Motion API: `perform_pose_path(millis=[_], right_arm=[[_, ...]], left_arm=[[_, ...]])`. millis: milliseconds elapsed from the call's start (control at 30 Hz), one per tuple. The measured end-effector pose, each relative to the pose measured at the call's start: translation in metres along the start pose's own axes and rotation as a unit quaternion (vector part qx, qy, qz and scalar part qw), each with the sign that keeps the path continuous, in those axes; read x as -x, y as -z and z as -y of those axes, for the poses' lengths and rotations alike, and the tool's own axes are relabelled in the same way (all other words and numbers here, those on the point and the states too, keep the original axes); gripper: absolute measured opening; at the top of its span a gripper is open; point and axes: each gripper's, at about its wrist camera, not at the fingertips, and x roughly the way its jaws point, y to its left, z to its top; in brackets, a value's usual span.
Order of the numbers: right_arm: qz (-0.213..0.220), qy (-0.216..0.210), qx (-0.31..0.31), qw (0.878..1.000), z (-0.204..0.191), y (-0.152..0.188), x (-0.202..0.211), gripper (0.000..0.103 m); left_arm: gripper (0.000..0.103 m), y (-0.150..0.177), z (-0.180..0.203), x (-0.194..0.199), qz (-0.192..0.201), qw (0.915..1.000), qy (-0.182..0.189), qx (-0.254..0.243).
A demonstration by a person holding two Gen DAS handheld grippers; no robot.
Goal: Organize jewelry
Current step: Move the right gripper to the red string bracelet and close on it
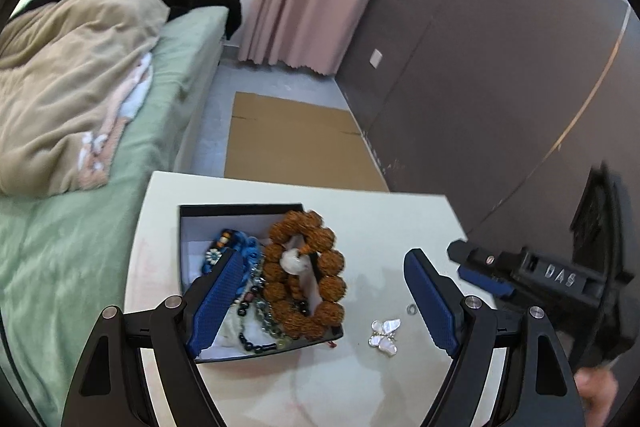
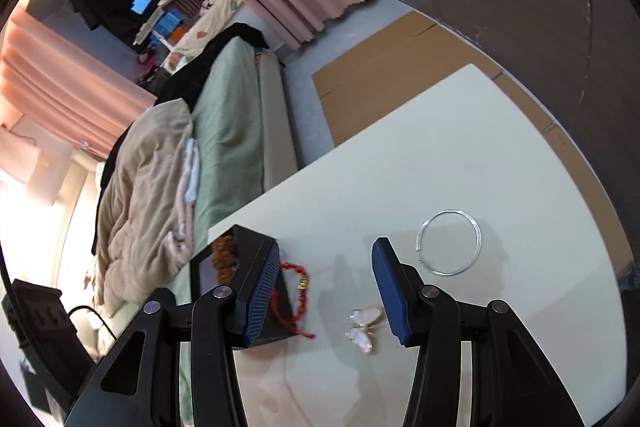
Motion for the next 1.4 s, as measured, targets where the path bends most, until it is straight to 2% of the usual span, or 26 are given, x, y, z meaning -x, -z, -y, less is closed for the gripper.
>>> perform_pose_path(millis=[167, 400, 567, 833, 867, 1000, 1133, 1233, 1400], right_arm=[[-0.015, 0.007, -0.003, 1.000, 0.008, -0.003, -0.002, 0.049], [-0.023, 0.009, -0.003, 1.000, 0.010, -0.007, -0.004, 0.049], [-0.044, 0.017, 0.017, 0.999, 0.004, -0.005, -0.017, 0.049], [-0.082, 0.035, 0.013, 0.996, 0.005, 0.000, -0.042, 0.049], [-0.086, 0.036, 0.014, 0.996, 0.005, 0.001, -0.044, 0.049], [-0.099, 0.049, 0.034, 0.993, -0.004, 0.008, -0.057, 0.047], [-0.114, 0.054, 0.055, 0.990, -0.015, 0.015, -0.071, 0.031], [-0.124, 0.056, 0.063, 0.989, -0.018, 0.018, -0.081, 0.025], [-0.132, 0.054, 0.073, 0.987, -0.024, 0.020, -0.092, 0.023]], left_arm=[[0.083, 0.008, 0.018, -0.019, -0.018, 0.9978, -0.042, -0.047], [0.083, 0.008, 0.019, -0.041, -0.037, 0.9951, -0.070, -0.060], [0.076, 0.003, 0.002, -0.051, -0.048, 0.9931, -0.101, -0.037], [0.072, -0.010, -0.031, -0.044, -0.038, 0.9912, -0.125, 0.017], [0.067, -0.011, -0.034, -0.044, -0.039, 0.9912, -0.124, 0.022], [0.062, -0.014, -0.045, -0.041, -0.046, 0.9925, -0.103, 0.048], [0.059, -0.016, -0.048, -0.039, -0.047, 0.9930, -0.094, 0.054], [0.059, -0.018, -0.050, -0.032, -0.036, 0.9937, -0.088, 0.058], [0.059, -0.022, -0.055, -0.019, -0.017, 0.9945, -0.077, 0.068]])
